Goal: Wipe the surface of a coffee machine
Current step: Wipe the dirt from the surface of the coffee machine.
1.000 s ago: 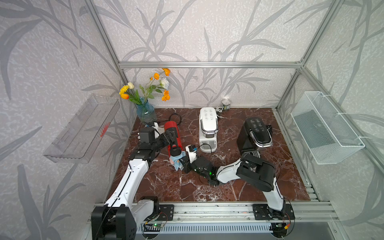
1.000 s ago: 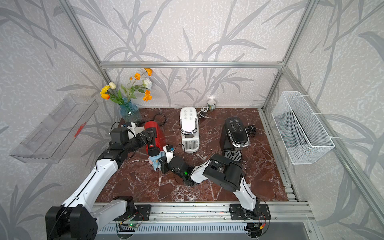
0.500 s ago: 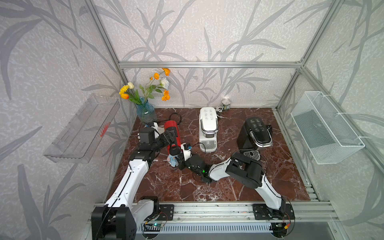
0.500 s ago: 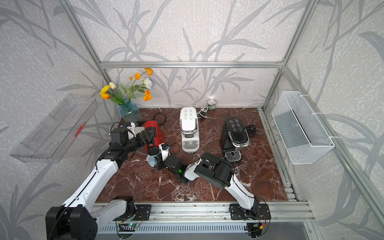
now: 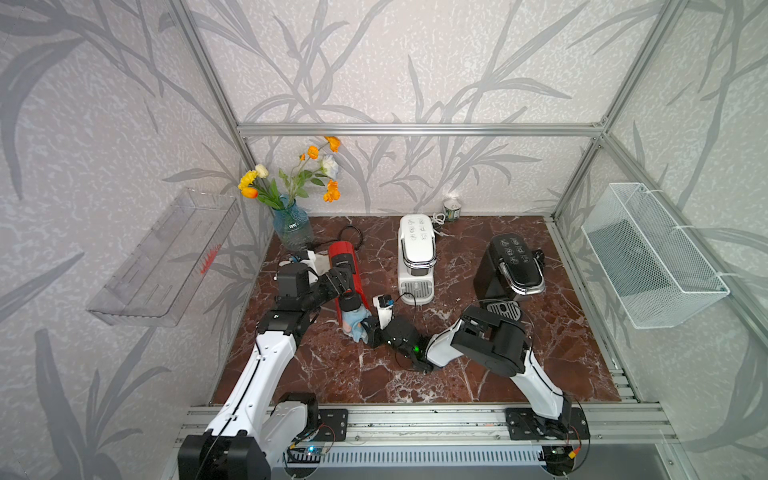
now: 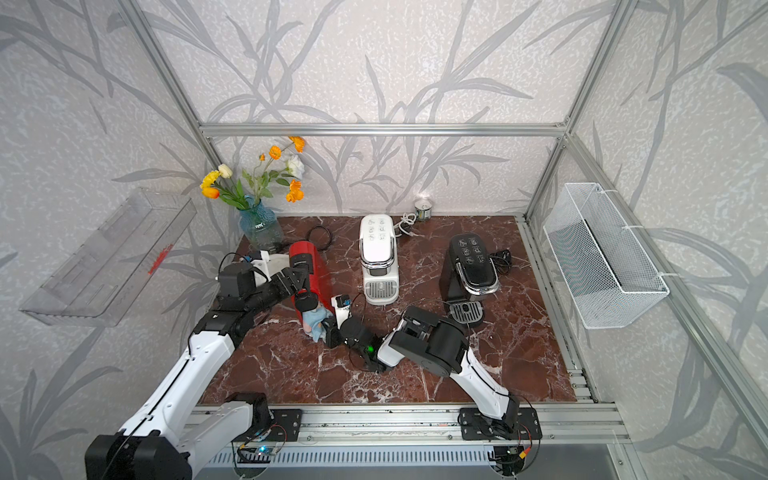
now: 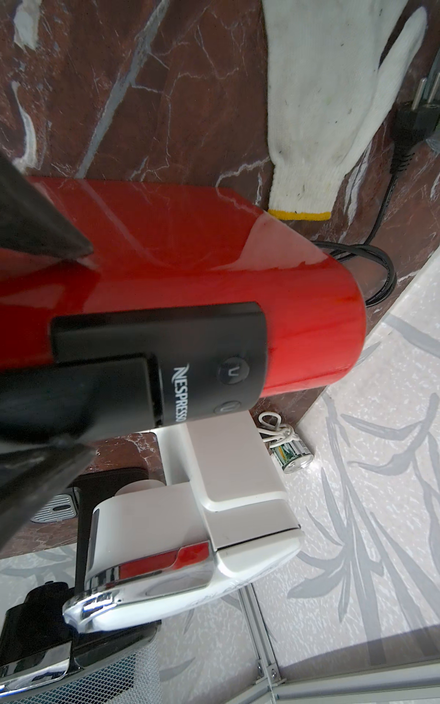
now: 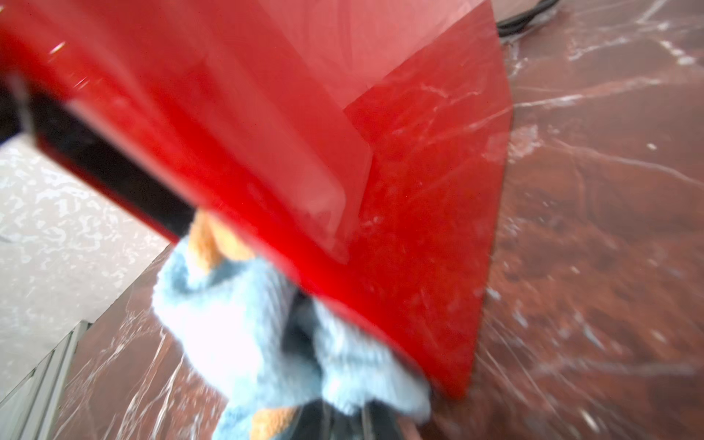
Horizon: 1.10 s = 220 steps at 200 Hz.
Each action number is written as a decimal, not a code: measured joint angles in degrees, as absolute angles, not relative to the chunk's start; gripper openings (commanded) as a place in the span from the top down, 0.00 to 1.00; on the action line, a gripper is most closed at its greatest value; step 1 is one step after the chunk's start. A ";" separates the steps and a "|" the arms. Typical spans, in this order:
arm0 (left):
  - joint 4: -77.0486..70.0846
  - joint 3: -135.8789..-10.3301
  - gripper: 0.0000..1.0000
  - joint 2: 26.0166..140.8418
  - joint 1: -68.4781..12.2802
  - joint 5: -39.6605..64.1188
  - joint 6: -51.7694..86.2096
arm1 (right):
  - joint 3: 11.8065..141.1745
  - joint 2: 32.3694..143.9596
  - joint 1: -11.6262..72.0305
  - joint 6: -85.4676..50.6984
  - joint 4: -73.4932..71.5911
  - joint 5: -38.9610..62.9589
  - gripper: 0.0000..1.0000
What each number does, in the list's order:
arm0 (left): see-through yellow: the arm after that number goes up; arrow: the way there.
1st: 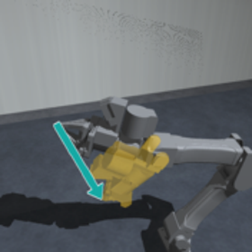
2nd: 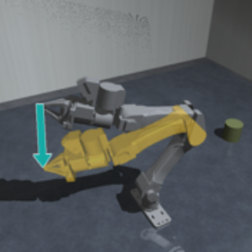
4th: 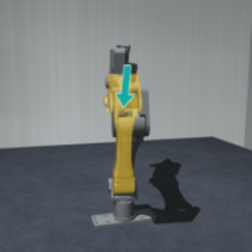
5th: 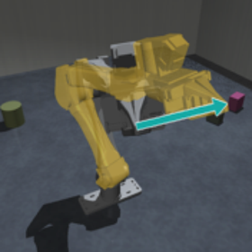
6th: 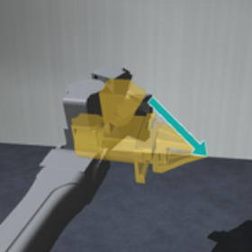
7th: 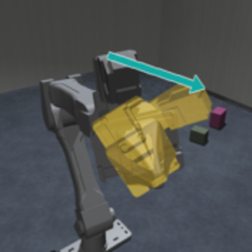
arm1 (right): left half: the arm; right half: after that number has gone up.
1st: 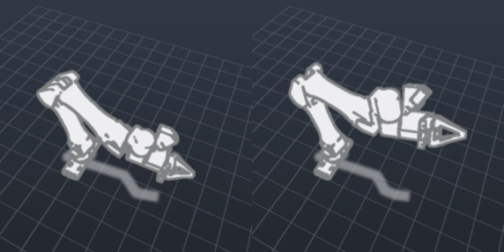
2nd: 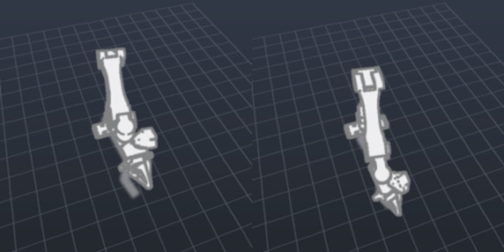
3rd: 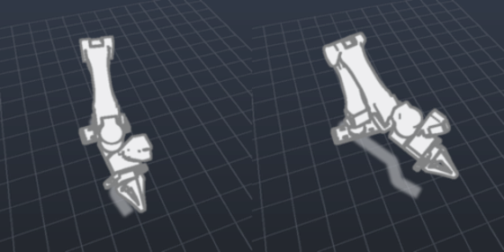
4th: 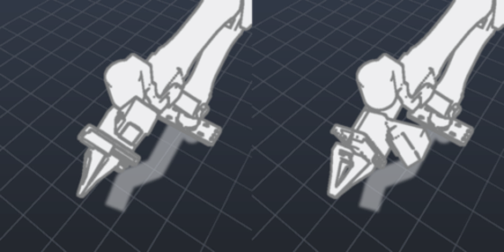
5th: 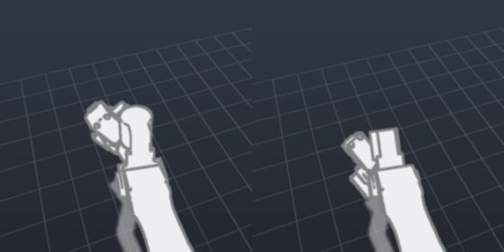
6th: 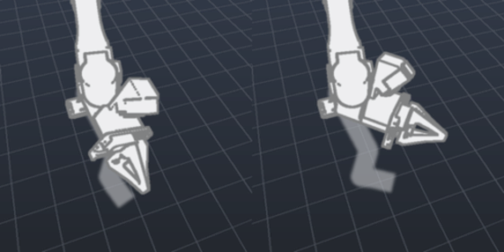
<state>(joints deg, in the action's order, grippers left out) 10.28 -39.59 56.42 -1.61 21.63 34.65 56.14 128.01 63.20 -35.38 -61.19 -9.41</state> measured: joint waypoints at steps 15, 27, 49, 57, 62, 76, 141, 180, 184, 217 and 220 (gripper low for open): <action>10.20 -39.70 0.26 56.73 -1.61 21.65 34.63 | 52.31 125.47 63.26 -36.27 -61.84 -8.75 1.00; 9.80 -39.81 0.26 57.12 -1.58 21.63 34.63 | 49.34 123.31 63.26 -36.82 -61.93 -8.78 1.00; 9.10 -39.86 0.26 57.60 -1.52 21.56 34.68 | 44.73 119.07 63.26 -37.28 -61.80 -9.06 1.00; 9.13 -39.92 0.26 57.65 -1.52 21.54 34.65 | 43.00 116.92 63.29 -37.36 -61.34 -9.10 1.00; 9.21 -39.99 0.26 57.65 -1.52 21.52 34.65 | 41.89 115.48 63.33 -37.45 -61.10 -9.13 1.00; 9.63 -40.21 0.26 57.60 -1.50 21.47 34.50 | 38.48 110.19 63.44 -37.47 -59.92 -9.23 1.00; 19.42 -44.56 0.24 56.25 -1.87 21.56 32.05 | 33.93 75.29 62.24 -31.16 -33.71 -8.95 1.00; 25.87 -51.92 0.23 54.78 -1.87 22.06 28.97 | 32.51 62.83 58.26 -29.93 -17.76 -10.37 1.00; 26.46 -52.82 0.23 54.74 -1.87 22.22 28.75 | 32.23 61.95 57.74 -29.93 -16.38 -10.37 1.00; 29.08 -58.61 0.23 56.18 -2.68 24.12 26.76 | 30.48 59.64 51.11 -31.11 -9.67 -8.62 1.00; 29.21 -59.07 0.24 56.51 -2.92 24.21 26.68 | 30.39 59.72 50.37 -31.31 -9.04 -8.27 1.00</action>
<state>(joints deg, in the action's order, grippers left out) 29.21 -59.07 56.51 -2.92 24.21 26.68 30.39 59.72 50.37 -31.31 -9.04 -8.27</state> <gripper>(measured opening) 0.768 0.115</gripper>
